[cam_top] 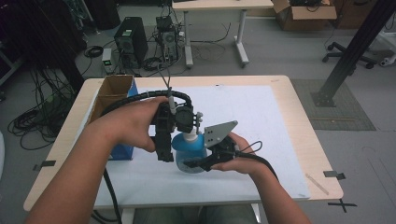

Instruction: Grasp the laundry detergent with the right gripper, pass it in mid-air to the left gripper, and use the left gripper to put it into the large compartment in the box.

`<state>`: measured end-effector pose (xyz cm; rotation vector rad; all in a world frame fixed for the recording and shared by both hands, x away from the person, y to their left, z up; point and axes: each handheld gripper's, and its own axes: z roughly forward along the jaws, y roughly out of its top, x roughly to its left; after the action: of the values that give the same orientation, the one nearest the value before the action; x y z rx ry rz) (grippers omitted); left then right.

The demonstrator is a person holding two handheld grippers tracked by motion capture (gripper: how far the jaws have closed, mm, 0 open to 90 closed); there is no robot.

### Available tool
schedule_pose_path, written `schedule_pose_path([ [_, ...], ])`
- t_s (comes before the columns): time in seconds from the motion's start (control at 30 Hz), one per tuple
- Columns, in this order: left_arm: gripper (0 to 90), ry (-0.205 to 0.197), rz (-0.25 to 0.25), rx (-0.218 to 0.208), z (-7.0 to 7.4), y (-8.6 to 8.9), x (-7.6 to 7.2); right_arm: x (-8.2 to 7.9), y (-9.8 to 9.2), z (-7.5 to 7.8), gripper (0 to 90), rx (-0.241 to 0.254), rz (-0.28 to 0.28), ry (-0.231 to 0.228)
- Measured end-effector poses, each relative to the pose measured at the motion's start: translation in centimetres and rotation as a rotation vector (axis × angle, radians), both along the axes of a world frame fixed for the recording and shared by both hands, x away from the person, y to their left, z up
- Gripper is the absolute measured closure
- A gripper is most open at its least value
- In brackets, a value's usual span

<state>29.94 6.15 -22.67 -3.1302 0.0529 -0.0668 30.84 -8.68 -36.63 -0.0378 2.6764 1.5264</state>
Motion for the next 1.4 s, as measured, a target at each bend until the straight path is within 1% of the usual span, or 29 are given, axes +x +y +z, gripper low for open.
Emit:
schedule_pose_path([
  [0.3,0.4,0.009,-0.008,-0.01,-0.6,-0.2,0.2,0.4,0.9,-0.6,45.6,0.001,0.008,0.004],
  [0.37,0.4,0.011,-0.007,-0.007,-0.6,-0.2,0.2,0.4,1.0,-0.7,45.6,0.002,0.006,0.003],
  [0.53,0.4,0.011,-0.004,-0.011,-0.8,-0.2,0.2,0.4,1.9,-1.0,45.6,0.008,0.005,0.005],
  [0.67,0.4,0.016,-0.008,-0.011,-1.0,-0.2,0.2,0.3,2.4,-0.9,45.6,0.009,0.009,0.012],
  [0.73,0.4,0.016,-0.004,-0.011,-1.2,-0.2,0.2,0.4,2.8,-0.9,45.5,0.011,0.014,-0.007],
  [0.77,0.4,0.017,-0.002,-0.014,-1.2,-0.1,0.2,0.3,2.9,-0.8,45.5,0.016,0.017,0.006],
  [0.87,0.4,0.017,0.0,-0.018,-1.3,0.0,0.2,0.3,3.3,-0.8,45.5,0.022,0.018,0.002],
  [1.0,0.4,0.016,0.001,-0.019,-1.4,0.1,0.3,0.3,3.7,-0.8,45.5,0.019,0.021,0.002],
  [1.3,0.4,0.011,0.004,-0.016,-1.8,0.2,0.3,0.3,4.1,-0.9,45.4,0.015,0.019,0.006],
  [1.33,0.4,0.01,0.005,-0.02,-1.9,0.2,0.3,0.3,4.1,-0.9,45.4,0.015,0.02,0.004],
  [1.4,1.1,0.006,0.004,-0.015,-1.9,0.2,0.3,0.2,4.1,-0.8,45.4,0.015,0.019,0.003],
])
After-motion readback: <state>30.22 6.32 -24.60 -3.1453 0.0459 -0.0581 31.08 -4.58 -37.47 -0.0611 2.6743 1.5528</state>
